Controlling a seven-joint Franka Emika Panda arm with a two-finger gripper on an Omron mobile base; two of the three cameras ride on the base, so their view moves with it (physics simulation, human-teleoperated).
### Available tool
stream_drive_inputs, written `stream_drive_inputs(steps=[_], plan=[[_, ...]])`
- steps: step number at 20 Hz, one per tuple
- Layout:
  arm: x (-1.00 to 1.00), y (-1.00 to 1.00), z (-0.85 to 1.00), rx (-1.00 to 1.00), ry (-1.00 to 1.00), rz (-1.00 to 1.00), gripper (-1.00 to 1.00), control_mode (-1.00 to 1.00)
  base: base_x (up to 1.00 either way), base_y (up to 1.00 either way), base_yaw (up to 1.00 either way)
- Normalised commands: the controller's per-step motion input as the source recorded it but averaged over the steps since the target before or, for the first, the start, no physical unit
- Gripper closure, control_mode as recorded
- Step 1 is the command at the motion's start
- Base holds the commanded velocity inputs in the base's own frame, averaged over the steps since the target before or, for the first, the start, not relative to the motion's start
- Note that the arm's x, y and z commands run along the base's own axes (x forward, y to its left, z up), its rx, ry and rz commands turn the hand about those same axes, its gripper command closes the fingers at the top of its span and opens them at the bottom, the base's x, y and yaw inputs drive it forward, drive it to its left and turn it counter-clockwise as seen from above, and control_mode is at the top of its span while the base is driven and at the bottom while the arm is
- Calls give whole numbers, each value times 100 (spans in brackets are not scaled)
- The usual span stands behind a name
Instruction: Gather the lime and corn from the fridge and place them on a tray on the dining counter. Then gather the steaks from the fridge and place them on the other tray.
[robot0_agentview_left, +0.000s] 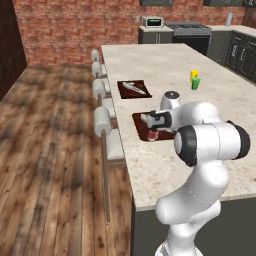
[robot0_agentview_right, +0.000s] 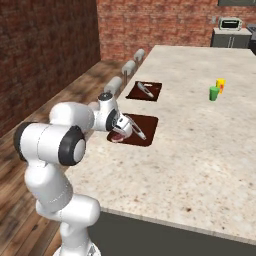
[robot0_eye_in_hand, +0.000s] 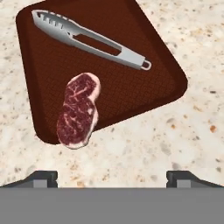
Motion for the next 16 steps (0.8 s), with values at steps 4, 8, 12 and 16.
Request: stream_drive_inputs(steps=[4, 8, 12, 16], plan=[[-100, -30, 41, 1, -8, 0, -100, -100, 0, 0, 0], [-100, -24, 63, 0, -19, 2, -100, -100, 0, 0, 0], [-100, -2, 61, 0, -24, 10, -100, -100, 0, 0, 0], [-100, 7, 60, 0, -17, 8, -100, -100, 0, 0, 0]])
